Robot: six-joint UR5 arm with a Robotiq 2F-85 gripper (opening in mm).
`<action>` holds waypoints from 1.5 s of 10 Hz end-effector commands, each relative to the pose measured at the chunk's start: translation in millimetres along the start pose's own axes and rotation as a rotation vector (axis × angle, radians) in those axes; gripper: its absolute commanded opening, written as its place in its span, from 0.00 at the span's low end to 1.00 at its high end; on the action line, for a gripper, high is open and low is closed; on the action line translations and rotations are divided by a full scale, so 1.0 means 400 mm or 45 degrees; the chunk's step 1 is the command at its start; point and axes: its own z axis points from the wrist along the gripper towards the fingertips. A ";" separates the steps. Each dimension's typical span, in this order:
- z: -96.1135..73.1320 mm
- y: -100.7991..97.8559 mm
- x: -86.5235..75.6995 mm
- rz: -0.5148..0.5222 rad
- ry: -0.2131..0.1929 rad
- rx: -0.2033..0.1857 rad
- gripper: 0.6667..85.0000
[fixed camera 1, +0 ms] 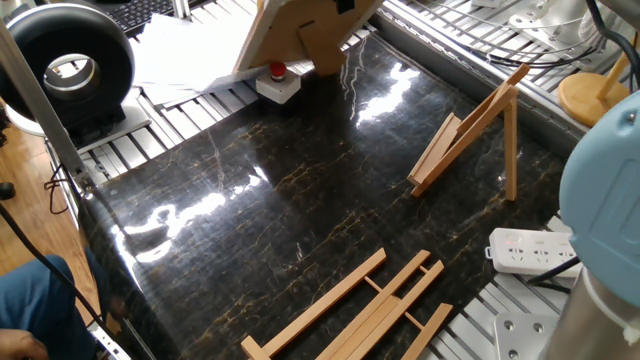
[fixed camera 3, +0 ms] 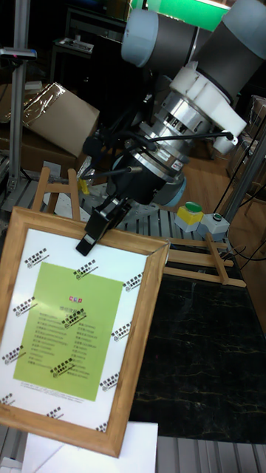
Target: Put the photo frame on the bracket
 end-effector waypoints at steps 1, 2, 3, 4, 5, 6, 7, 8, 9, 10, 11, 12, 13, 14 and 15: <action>0.031 -0.011 -0.017 -0.018 -0.039 -0.028 0.00; 0.038 -0.027 -0.022 -0.032 -0.043 -0.009 0.00; 0.038 -0.042 -0.024 -0.060 -0.047 0.020 0.00; 0.038 -0.056 -0.031 -0.086 -0.059 0.049 0.00; 0.037 -0.065 -0.033 -0.092 -0.063 0.067 0.00; 0.037 -0.066 -0.034 -0.096 -0.063 0.069 0.00; 0.037 -0.068 -0.037 -0.101 -0.069 0.073 0.00; 0.036 -0.067 -0.041 -0.110 -0.078 0.071 0.00; 0.035 -0.078 -0.049 -0.140 -0.090 0.096 0.00; 0.034 -0.087 -0.053 -0.165 -0.096 0.115 0.00; 0.033 -0.090 -0.059 -0.186 -0.107 0.122 0.00; 0.033 -0.085 -0.071 -0.191 -0.132 0.115 0.00; 0.031 -0.079 -0.089 -0.200 -0.168 0.106 0.00; 0.029 -0.076 -0.106 -0.194 -0.201 0.103 0.00; 0.026 -0.079 -0.121 -0.185 -0.231 0.110 0.00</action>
